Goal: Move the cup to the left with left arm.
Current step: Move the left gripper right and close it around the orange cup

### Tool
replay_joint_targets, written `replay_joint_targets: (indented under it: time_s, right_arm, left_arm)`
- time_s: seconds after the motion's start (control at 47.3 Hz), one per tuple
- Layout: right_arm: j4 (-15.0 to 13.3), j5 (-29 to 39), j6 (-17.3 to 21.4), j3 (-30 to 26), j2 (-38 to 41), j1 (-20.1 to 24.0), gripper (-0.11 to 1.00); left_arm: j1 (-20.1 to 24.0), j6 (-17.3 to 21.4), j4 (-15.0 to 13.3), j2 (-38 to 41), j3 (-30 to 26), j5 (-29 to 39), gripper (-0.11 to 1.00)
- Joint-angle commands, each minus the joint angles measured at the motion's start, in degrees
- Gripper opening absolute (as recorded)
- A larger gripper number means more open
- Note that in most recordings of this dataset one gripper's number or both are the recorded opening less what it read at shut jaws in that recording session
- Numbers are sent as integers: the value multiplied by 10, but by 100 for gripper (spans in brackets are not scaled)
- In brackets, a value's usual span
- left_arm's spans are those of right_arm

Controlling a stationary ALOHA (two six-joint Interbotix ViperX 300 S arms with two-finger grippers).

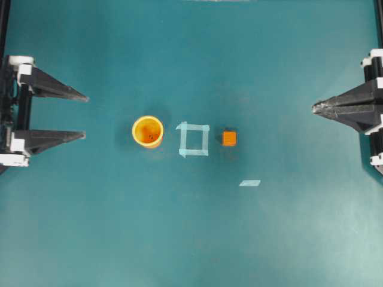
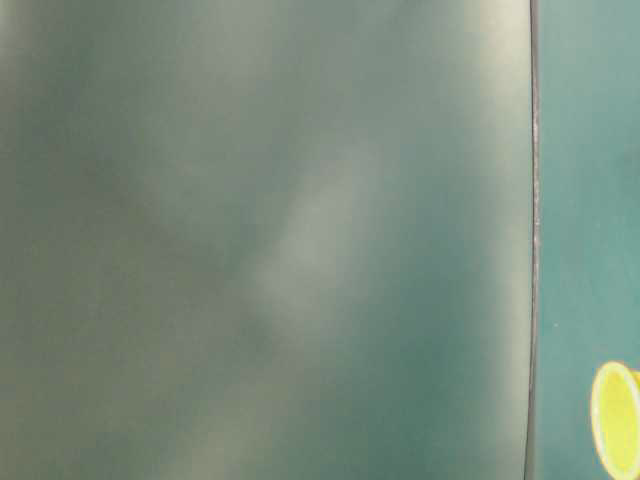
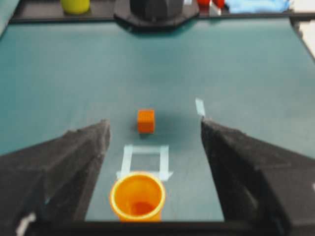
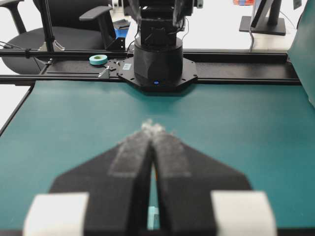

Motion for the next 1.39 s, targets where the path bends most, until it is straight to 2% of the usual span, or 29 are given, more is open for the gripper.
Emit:
replay_joint_targets:
  time_s: [0.0, 0.169, 0.317, 0.655, 0.782, 1.374]
  right_arm:
    - [1, -2, -1, -17, 2, -1, -1]
    - [1, -2, -2, -18, 1, -1, -1]
    - [1, -2, -2, -19, 1, 0, -1]
    - [0, -2, -6, -25, 0, -1, -1]
    - [0, -2, -7, -27, -2, 0, -1]
    - [-3, -2, -8, -28, -3, -1, -1]
  left_arm:
    - [4, 3, 2, 32, -11, -3, 75]
    - [4, 5, 1, 98, -11, -2, 82]
    - [7, 8, 3, 145, -2, -19, 82]
    - [24, 13, 1, 236, 41, -136, 82]
    - [29, 12, 0, 264, 42, -149, 83]
    - [29, 3, -1, 443, -23, -199, 86]
